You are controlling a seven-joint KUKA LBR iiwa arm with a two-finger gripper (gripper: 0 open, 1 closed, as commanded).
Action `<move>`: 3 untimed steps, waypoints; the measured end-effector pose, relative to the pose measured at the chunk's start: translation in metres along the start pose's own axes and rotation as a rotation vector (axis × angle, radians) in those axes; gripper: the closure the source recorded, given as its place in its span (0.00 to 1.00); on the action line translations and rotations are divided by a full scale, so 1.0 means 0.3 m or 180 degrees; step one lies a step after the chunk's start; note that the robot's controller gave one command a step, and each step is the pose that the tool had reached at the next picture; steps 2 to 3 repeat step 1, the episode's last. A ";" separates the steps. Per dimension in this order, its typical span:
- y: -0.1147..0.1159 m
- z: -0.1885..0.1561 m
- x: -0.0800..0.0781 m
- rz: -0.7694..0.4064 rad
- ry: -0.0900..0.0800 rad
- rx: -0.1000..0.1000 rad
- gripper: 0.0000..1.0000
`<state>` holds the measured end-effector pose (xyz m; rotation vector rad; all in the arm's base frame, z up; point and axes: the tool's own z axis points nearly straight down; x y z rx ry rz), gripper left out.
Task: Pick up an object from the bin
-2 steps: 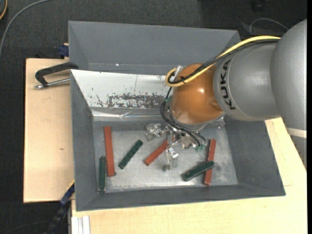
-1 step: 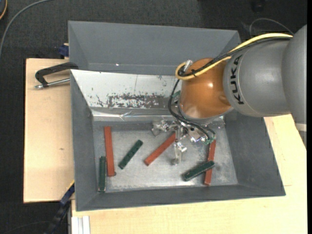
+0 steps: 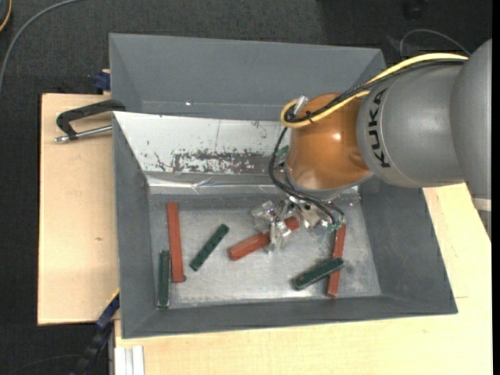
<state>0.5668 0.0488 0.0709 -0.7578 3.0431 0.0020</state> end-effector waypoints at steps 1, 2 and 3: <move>-0.021 -0.527 0.035 -0.0340 -0.0025 0.0017 1.00; -0.021 -0.527 0.035 -0.0340 -0.0025 0.0017 1.00; -0.021 -0.527 0.035 -0.0340 -0.0025 0.0017 1.00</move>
Offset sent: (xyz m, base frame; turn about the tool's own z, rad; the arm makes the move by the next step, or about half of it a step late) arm -0.0100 -0.0115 0.1521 -0.1087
